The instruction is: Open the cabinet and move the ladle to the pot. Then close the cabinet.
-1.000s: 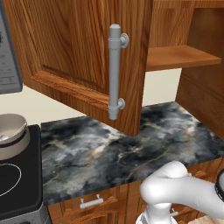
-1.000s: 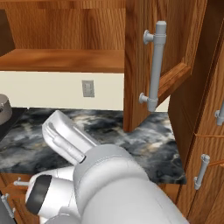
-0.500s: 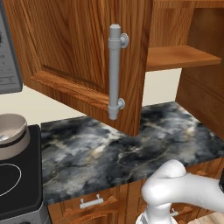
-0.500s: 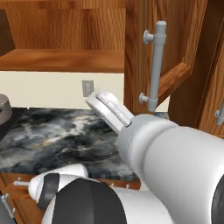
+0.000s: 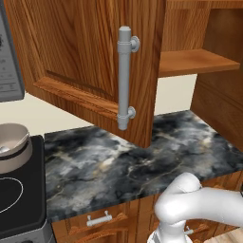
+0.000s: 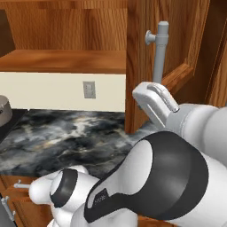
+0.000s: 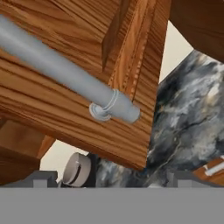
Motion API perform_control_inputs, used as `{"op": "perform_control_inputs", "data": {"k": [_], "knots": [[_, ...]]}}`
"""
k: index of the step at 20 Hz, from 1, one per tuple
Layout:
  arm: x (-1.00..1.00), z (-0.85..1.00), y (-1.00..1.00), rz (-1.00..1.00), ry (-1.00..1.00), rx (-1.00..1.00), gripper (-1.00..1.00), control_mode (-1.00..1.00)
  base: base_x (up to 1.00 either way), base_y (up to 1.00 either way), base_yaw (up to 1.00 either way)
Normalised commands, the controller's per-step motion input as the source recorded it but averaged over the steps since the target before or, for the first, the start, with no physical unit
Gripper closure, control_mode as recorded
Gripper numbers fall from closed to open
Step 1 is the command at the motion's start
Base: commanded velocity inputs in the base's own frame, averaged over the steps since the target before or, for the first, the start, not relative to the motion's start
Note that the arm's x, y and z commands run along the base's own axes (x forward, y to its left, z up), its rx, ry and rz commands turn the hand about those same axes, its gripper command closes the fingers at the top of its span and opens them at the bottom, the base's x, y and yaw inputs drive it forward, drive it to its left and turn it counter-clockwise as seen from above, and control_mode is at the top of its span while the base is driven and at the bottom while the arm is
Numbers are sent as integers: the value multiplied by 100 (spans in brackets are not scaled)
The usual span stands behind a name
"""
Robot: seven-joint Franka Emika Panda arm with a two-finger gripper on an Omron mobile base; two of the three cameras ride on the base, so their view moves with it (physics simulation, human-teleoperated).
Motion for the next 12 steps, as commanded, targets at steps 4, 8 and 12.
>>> {"op": "perform_control_inputs", "data": {"k": [4, 8, 12], "knots": [[72, -41, -43, 0, -2, 6, -100, -100, 0, 0, 0], [79, -47, -50, 0, -2, 5, -100, -100, 0, 0, 0], [64, -28, -14, 0, -13, 7, -100, -100, 0, 0, 0]]}}
